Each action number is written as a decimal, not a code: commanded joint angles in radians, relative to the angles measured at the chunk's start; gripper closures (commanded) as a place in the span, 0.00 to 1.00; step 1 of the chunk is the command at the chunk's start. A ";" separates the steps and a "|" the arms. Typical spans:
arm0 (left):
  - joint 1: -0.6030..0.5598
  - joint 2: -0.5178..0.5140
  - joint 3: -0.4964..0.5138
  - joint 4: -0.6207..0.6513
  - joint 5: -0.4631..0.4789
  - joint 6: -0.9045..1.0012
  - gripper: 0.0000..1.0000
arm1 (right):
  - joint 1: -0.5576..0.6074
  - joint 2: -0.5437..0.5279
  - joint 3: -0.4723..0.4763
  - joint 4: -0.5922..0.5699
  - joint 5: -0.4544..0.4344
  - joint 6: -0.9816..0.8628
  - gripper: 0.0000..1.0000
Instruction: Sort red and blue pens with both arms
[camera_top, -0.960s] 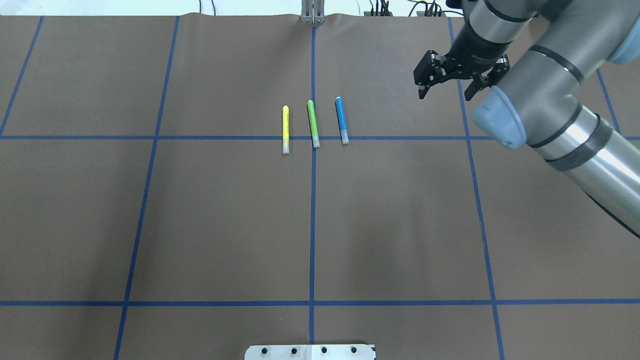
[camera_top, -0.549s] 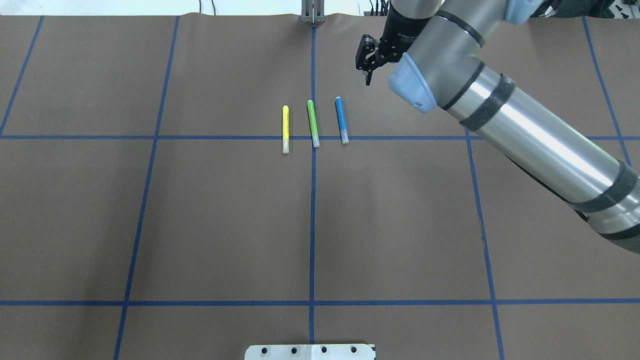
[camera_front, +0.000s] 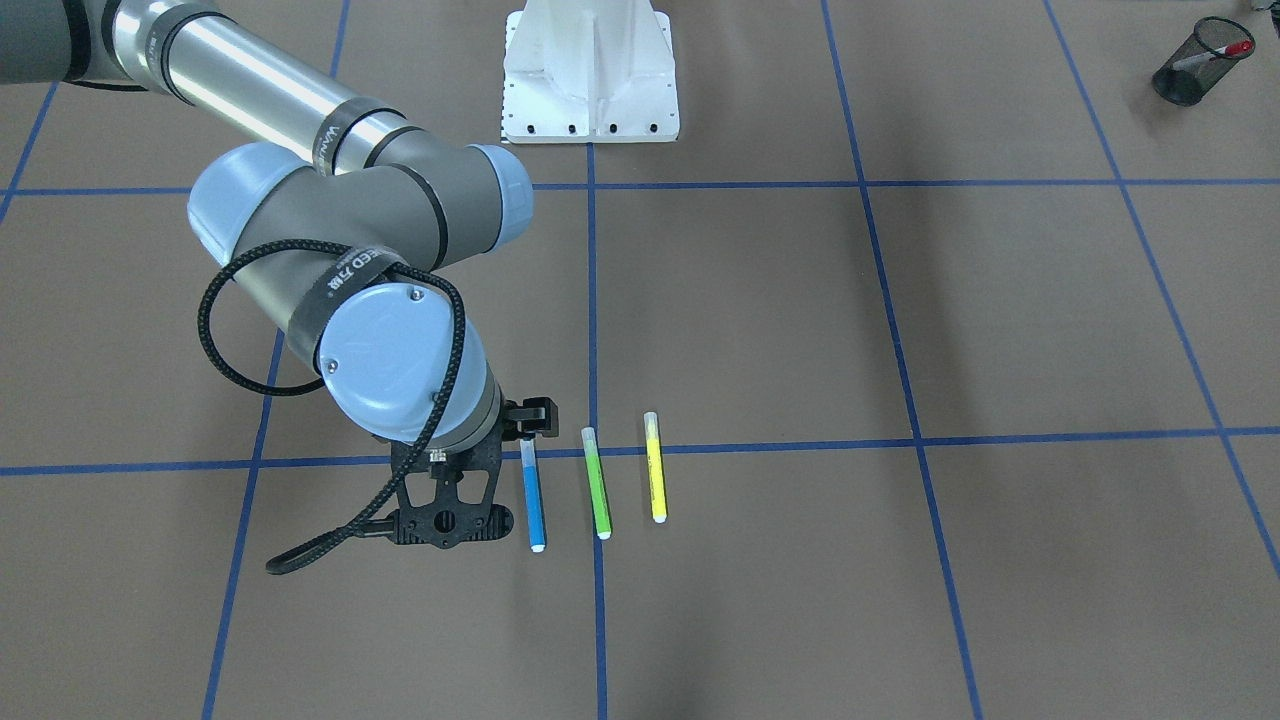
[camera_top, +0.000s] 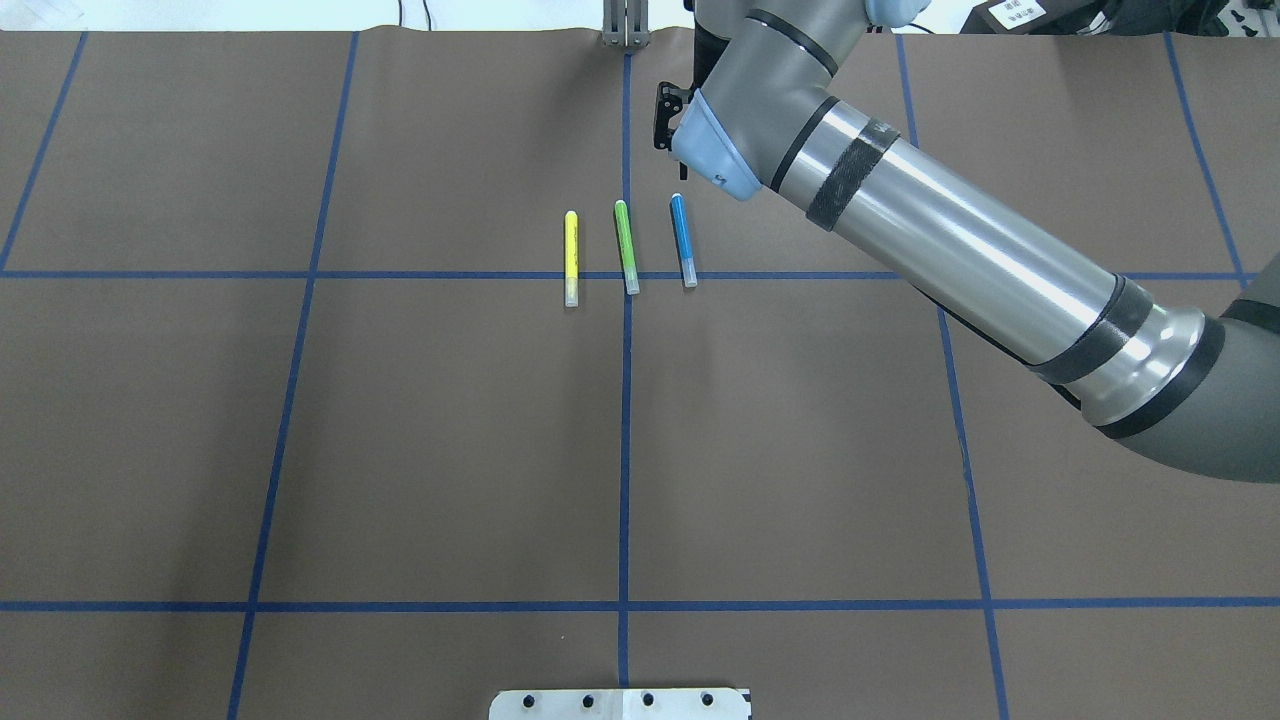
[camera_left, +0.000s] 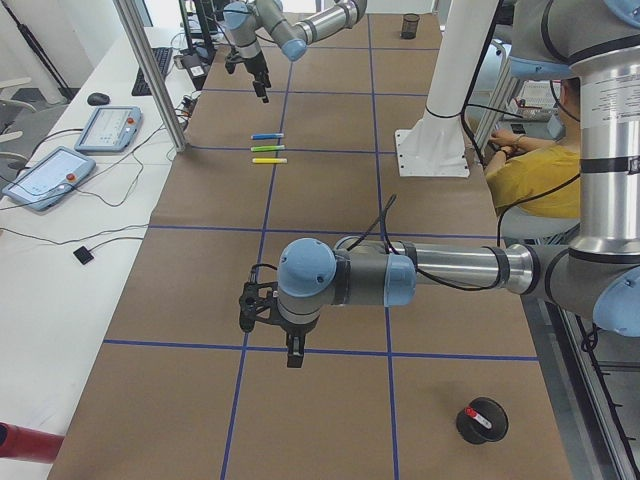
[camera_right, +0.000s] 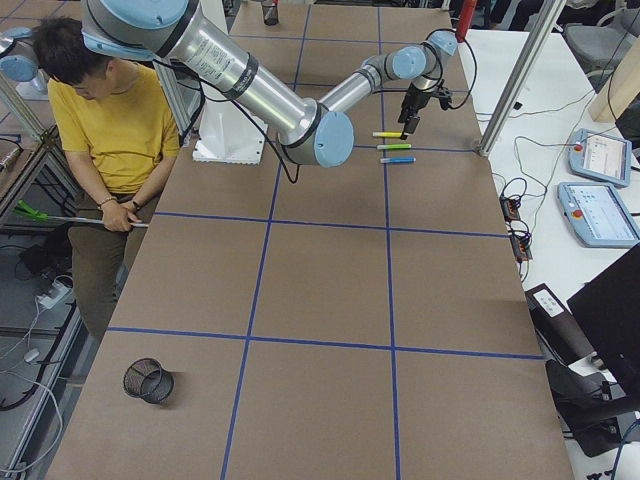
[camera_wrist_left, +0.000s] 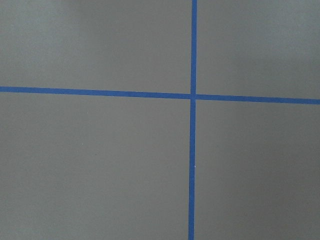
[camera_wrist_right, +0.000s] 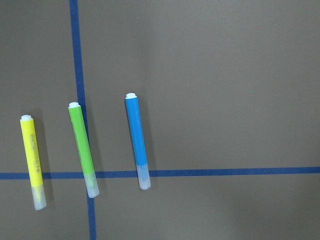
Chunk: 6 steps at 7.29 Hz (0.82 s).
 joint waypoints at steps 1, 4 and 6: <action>0.000 0.001 0.000 0.000 0.000 0.001 0.00 | -0.051 0.041 -0.122 0.044 0.004 -0.030 0.00; 0.000 0.002 0.000 0.000 0.000 0.002 0.00 | -0.076 0.056 -0.234 0.170 0.007 0.005 0.00; 0.002 0.002 0.002 0.000 0.000 0.002 0.01 | -0.105 0.053 -0.297 0.329 -0.025 0.112 0.02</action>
